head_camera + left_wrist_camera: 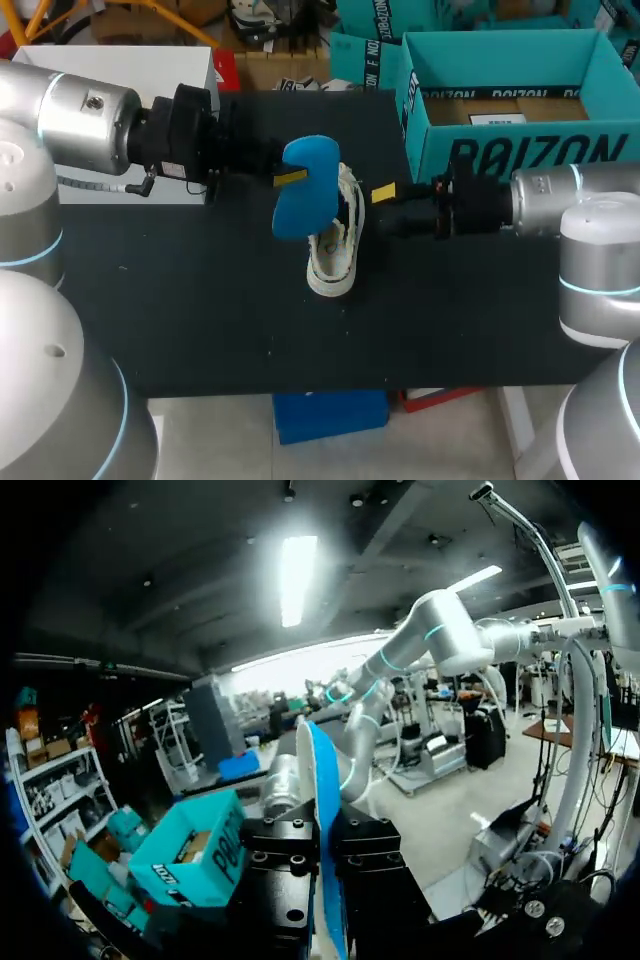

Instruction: Take the shoe out of the shoebox, open the shoe tongue, remove and reinsert the insole, then place the shoe into the shoebox

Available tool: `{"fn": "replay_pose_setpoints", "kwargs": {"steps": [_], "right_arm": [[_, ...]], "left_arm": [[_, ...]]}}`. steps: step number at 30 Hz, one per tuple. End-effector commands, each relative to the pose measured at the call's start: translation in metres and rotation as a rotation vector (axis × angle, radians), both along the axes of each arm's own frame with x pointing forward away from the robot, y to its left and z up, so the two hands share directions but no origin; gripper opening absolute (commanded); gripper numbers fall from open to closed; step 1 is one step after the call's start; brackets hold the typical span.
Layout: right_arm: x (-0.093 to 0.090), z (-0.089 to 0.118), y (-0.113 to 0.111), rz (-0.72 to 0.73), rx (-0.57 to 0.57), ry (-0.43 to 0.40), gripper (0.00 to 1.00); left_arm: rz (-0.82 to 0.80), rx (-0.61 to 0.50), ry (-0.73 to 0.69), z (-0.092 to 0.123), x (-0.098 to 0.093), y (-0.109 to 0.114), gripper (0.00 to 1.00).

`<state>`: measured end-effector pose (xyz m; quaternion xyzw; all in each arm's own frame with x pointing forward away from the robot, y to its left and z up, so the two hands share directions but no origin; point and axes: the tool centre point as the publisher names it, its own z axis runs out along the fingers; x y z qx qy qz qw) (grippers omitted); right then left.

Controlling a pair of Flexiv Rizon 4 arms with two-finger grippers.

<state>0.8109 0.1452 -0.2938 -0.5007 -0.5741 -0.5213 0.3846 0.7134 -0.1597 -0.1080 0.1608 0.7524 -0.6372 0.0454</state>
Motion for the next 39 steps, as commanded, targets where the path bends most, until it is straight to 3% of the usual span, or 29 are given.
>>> {"fn": "replay_pose_setpoints", "kwargs": {"steps": [1,18,20,22,39], "right_arm": [[0.0,0.0,0.001,-0.002,-0.001,0.001,1.0],[0.0,0.0,0.001,-0.002,-0.001,0.001,1.0],[0.0,0.0,0.001,-0.002,-0.001,0.001,1.0],[0.0,0.0,0.001,-0.002,-0.001,0.001,1.0],[0.0,0.0,0.001,-0.002,-0.001,0.001,1.0]], "left_arm": [[-0.04,0.083,-0.134,0.0,0.001,0.002,0.0],[-0.027,0.133,-0.469,-0.025,-0.009,-0.006,0.0],[-0.022,0.121,-0.449,-0.027,-0.008,-0.006,0.0],[-0.016,0.068,-0.315,-0.028,-0.004,-0.006,0.0],[-0.016,0.068,-0.315,-0.028,-0.004,-0.006,0.0]]}}
